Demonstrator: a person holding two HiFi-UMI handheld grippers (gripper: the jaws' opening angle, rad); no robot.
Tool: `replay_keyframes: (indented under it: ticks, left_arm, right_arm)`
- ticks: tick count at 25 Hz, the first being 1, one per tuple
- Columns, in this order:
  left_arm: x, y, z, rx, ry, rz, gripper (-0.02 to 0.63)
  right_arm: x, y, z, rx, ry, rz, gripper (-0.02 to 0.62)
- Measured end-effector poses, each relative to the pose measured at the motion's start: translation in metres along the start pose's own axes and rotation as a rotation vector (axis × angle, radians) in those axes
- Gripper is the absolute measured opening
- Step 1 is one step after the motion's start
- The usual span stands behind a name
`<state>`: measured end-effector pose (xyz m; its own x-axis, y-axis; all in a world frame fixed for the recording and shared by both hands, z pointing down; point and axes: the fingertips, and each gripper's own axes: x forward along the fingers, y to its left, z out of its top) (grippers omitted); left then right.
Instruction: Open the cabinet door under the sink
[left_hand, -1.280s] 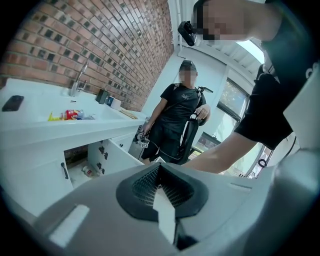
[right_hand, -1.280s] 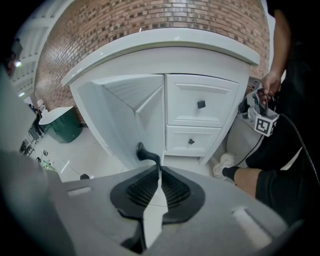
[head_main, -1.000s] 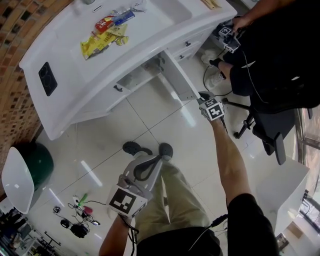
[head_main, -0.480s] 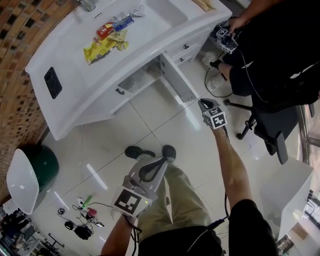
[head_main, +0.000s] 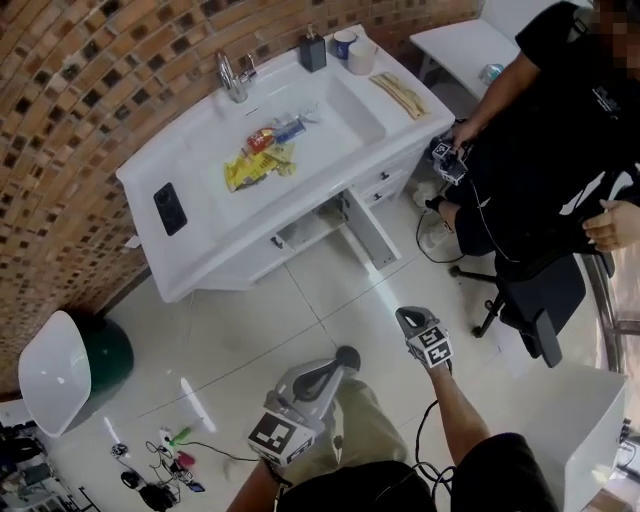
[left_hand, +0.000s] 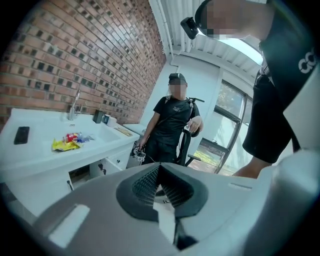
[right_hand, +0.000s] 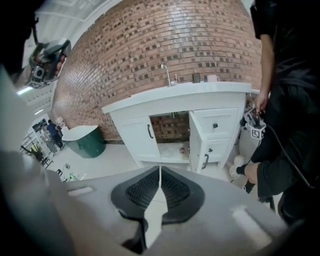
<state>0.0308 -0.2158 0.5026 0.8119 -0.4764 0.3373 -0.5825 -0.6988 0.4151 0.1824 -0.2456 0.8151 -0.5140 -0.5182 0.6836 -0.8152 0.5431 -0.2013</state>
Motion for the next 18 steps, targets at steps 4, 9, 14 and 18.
replay_keyframes:
  ticks: [4,9,14,18]
  left_arm:
    - [-0.028,-0.01,0.012,0.013,-0.033,0.008,0.015]
    - [-0.08,-0.025,0.016,0.028,-0.082,0.016,0.015]
    - [-0.143,-0.06,0.0,0.054,-0.127,0.009,0.015]
    - [-0.202,-0.098,-0.02,0.083,-0.139,-0.011,0.015]
  right_arm:
    - [-0.025,0.033,0.047,-0.022,-0.085,0.009,-0.008]
    - [-0.059,0.087,0.104,-0.058,-0.187,0.024,-0.008]
    - [-0.114,0.156,0.132,-0.118,-0.286,0.022,-0.008]
    - [-0.177,0.222,0.138,-0.139,-0.364,-0.003,-0.008]
